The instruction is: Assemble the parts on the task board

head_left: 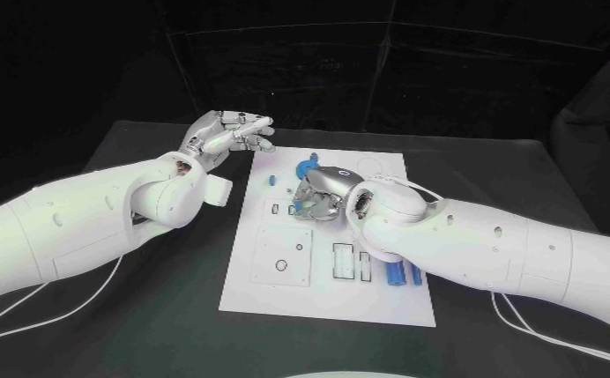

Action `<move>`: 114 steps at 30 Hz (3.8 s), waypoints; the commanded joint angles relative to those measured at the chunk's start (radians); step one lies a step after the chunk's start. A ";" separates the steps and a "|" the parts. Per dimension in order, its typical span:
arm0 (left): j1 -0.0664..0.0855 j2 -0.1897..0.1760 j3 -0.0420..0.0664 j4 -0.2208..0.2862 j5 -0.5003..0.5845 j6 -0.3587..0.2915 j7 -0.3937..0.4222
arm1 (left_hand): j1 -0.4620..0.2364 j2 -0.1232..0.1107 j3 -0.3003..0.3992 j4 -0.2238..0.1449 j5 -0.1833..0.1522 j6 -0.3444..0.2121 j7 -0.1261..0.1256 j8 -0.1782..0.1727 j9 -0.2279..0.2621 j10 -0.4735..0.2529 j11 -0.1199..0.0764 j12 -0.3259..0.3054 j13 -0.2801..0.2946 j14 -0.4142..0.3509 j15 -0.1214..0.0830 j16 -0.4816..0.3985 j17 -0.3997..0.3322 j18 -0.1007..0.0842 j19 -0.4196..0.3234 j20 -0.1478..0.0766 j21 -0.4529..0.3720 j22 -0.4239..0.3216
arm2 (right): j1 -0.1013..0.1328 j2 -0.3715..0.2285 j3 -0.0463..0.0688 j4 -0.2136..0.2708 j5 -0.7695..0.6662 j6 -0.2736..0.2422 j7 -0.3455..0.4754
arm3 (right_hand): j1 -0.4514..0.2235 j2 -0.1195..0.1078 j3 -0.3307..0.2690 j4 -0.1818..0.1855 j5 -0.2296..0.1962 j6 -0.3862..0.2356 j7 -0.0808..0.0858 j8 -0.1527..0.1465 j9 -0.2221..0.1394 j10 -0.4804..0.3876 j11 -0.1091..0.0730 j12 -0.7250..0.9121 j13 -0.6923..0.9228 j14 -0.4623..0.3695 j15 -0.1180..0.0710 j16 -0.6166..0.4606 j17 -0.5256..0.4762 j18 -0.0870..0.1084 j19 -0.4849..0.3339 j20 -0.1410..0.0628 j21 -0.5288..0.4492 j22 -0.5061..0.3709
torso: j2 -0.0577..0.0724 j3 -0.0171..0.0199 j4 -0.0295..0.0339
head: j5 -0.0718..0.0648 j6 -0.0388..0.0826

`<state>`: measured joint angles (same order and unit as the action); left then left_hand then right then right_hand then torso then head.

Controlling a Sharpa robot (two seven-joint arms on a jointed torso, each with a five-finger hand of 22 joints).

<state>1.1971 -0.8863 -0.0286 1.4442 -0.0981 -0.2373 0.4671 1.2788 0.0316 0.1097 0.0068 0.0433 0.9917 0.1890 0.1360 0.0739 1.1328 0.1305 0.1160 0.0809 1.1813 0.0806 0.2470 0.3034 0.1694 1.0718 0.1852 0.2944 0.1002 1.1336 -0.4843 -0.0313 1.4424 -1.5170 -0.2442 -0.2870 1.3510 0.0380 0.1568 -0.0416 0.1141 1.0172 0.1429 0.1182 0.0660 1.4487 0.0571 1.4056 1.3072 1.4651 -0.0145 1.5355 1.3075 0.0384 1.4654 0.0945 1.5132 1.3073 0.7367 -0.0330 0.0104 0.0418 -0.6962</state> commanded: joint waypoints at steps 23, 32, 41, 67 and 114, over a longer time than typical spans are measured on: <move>0.002 0.000 0.000 0.000 -0.004 0.012 0.006 | 0.005 0.003 -0.002 -0.005 0.006 0.004 0.003 -0.006 -0.001 0.003 0.002 -0.004 -0.002 0.001 -0.002 -0.004 0.001 0.013 0.007 0.001 -0.003 -0.001 | -0.004 0.006 -0.005 -0.001 -0.048 0.017 -0.051 | -0.065 -0.052 -0.024 0.020 0.009 -0.049 0.016 -0.029 0.000 -0.025 0.014 -0.027 0.086 0.086 0.009 -0.002 0.175 -0.009 0.045 0.004 -0.004 0.128 | 0.000 -0.0002 -0.0009 | -0.001 0.000; 0.002 0.001 0.000 0.000 -0.004 0.014 0.004 | 0.006 0.004 -0.001 -0.006 0.006 0.007 0.000 -0.007 -0.001 0.007 0.000 -0.006 -0.002 0.005 -0.004 -0.004 0.005 0.014 0.010 0.001 -0.003 -0.002 | -0.006 -0.001 -0.005 0.009 -0.048 -0.105 -0.042 | -0.116 -0.089 -0.084 0.061 0.012 -0.114 0.029 -0.048 0.000 -0.062 0.026 -0.070 0.045 0.086 0.019 -0.002 0.178 -0.009 0.045 0.012 -0.005 0.126 | 0.000 0.0010 -0.0014 | -0.002 0.003; 0.001 -0.001 0.000 -0.001 -0.034 0.010 -0.023 | -0.005 0.002 0.001 -0.007 0.008 0.037 -0.022 -0.013 0.000 0.080 -0.033 -0.004 0.004 0.176 -0.052 0.073 0.067 0.017 0.138 -0.045 0.072 0.031 | -0.005 -0.089 -0.003 0.100 -0.005 -0.207 0.114 | -0.088 -0.105 -0.110 0.074 0.028 -0.143 0.036 -0.043 0.002 -0.057 0.033 -0.060 0.050 0.087 0.025 -0.001 0.180 -0.009 0.045 0.019 -0.005 0.127 | -0.001 0.0020 -0.0004 | 0.005 0.005; 0.093 0.076 -0.011 0.043 -0.869 0.309 -0.925 | -0.201 0.044 -0.216 0.208 0.005 0.066 -0.134 0.302 0.260 0.191 -0.148 0.943 0.910 0.389 -0.160 1.324 1.267 -0.111 0.411 -0.160 1.077 1.139 | 0.155 -0.418 -0.002 0.135 0.564 -0.113 0.362 | -0.003 -0.038 -0.100 0.053 0.123 -0.081 0.018 0.017 0.010 -0.077 0.015 -0.081 0.027 0.074 0.010 -0.030 0.129 0.002 0.019 0.006 -0.033 0.075 | -0.035 0.0167 -0.0077 | 0.033 -0.003; 0.143 0.288 -0.111 -0.109 -0.912 0.401 -1.073 | -0.190 0.063 -0.359 0.269 0.005 -0.032 -0.156 0.498 0.459 0.221 -0.166 1.099 1.071 0.389 -0.175 1.324 1.267 -0.133 0.436 -0.172 1.176 1.291 | 0.165 -0.405 -0.002 0.092 0.529 -0.078 0.294 | 0.001 -0.051 -0.106 0.050 0.200 -0.090 0.018 0.025 0.004 -0.099 0.014 -0.109 -0.001 0.067 0.008 -0.049 0.099 0.008 0.005 0.004 -0.051 0.042 | -0.047 0.0254 -0.0087 | 0.047 -0.024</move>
<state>1.3385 -0.6005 -0.1396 1.3359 -1.0035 0.1459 -0.6011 1.0846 0.0923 -0.2452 0.2785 0.0501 0.9664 0.0355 0.6298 0.5321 1.3526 -0.0357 1.2120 1.1520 1.4654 -0.0858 1.5678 1.3077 0.0537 1.4658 0.0230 1.4658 1.3077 1.2964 -0.8911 -0.0335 1.5342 -0.9840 -0.3311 0.0097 1.3491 -0.0088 0.0513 0.0110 0.3144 0.9301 0.1588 0.1359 0.0713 1.3557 0.0714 1.3009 1.3069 1.4648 0.0000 1.4926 1.3076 0.0383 1.4690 0.1051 1.4669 1.3073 0.6899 -0.0078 0.0008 0.0901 -0.7191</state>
